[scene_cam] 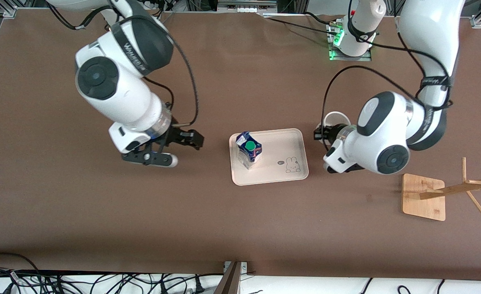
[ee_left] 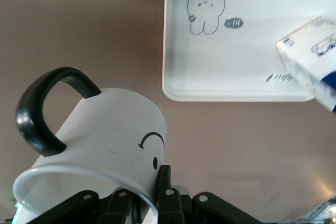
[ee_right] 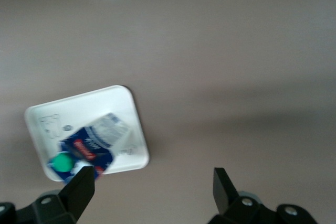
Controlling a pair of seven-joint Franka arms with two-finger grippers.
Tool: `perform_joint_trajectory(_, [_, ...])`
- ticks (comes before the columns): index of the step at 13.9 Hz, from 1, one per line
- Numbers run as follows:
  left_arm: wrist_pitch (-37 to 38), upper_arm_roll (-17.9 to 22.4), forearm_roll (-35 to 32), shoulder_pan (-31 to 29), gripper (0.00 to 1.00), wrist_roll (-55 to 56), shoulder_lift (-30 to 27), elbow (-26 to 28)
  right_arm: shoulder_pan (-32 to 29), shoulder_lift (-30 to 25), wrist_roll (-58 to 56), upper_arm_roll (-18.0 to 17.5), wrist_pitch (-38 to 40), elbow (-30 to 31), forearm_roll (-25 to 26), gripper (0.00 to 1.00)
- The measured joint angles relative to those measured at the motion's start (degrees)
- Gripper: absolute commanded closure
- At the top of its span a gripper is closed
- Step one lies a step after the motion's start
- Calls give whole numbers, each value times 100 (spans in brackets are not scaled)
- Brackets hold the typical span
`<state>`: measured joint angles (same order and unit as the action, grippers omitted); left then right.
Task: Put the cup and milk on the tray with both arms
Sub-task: 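Withdraw the right gripper while the left gripper lowers the mug onto the tray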
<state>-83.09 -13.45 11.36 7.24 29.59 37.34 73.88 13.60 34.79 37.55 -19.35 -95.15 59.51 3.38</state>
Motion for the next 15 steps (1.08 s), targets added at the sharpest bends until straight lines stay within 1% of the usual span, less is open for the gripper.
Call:
perform_joint_trajectory(2, [-457,-2,147,169,100,520,390,-215,-326,-78,-519,73,541,-2,16,0])
perform_joint_trajectory(3, [-646,-2,234,237,100,761,536,-261,-436,-132,-758,185,796,-3,17,0])
perform_joint_trajectory(5, [-940,-1,536,316,100,1109,792,-308,-525,-229,-1116,561,1095,-2,17,0])
perform_joint_trajectory(7, [-1162,11,827,315,100,1369,986,-333,-530,-291,-1336,930,1168,-2,17,0])
perform_joint_trajectory(11, [-1664,1,1011,382,100,2054,1281,-361,-549,-297,-1790,1464,1178,5,16,0])
perform_joint_trajectory(13, [-1937,-4,1018,518,100,2513,1370,-379,-699,-297,-2178,1563,1178,5,16,0])
perform_joint_trajectory(15, [-2138,-3,1018,582,100,2754,1441,-380,-909,-297,-2542,1581,1178,5,16,0])
